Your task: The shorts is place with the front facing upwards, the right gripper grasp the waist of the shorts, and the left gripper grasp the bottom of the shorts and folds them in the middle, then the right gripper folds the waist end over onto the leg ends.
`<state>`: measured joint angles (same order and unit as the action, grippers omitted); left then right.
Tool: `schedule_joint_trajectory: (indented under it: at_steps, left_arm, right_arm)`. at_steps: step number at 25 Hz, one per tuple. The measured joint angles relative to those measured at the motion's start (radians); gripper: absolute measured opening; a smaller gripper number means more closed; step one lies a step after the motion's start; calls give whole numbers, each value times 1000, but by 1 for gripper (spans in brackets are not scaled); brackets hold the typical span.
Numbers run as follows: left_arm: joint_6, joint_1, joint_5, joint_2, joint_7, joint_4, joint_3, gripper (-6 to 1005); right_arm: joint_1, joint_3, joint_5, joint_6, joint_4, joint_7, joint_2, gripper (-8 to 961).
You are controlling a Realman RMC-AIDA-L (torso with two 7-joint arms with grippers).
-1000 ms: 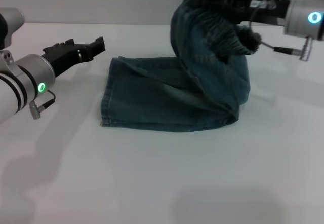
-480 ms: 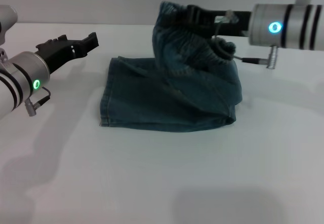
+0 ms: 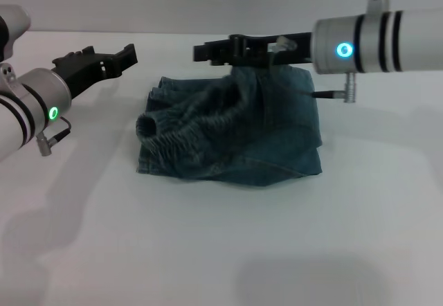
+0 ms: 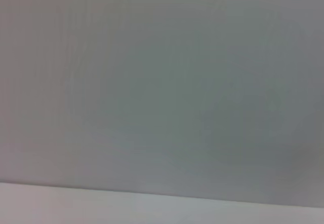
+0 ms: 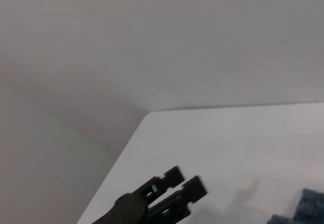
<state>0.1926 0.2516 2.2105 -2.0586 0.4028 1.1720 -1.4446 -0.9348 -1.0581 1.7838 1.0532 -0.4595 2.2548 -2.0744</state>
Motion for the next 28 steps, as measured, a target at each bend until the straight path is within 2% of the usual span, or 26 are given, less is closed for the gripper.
schedule_joint_trajectory:
  at_steps: [6,9,11,15,17,20,22,26,28]
  left_arm:
    - [-1,3,0,0,8,-5,-22,802]
    - [-2,7,0,0,20,-4,-25,802]
    - [-1,6,0,0,31,10,-22,802]
    - [3,-23,0,0,72,93,9,802]
    - [9,-51,0,3,116,177,61,802]
    - [43,-64,0,4,146,266,119,802]
    - [106,-56,0,4,156,311,156,802]
    - [185,-38,0,4,161,345,211,802]
    - [185,-38,0,4,161,345,211,802]
  right_arm:
    - [122,4,-3,-9,-130,-49,-1,501]
    - [209,0,-31,-22,-209,-166,-5,564]
    - [284,-7,-106,-24,-253,-278,-7,605]
    - [435,-29,-259,-30,-334,-464,-8,688]
    - [490,-33,-280,-45,-367,-511,-9,728]
    - [538,-28,-286,-88,-370,-544,-10,787]
    - [555,-26,-298,-103,-348,-555,-10,787]
    - [587,-11,-310,-125,-321,-574,-7,788]
    - [605,7,-310,-128,-314,-576,-5,787]
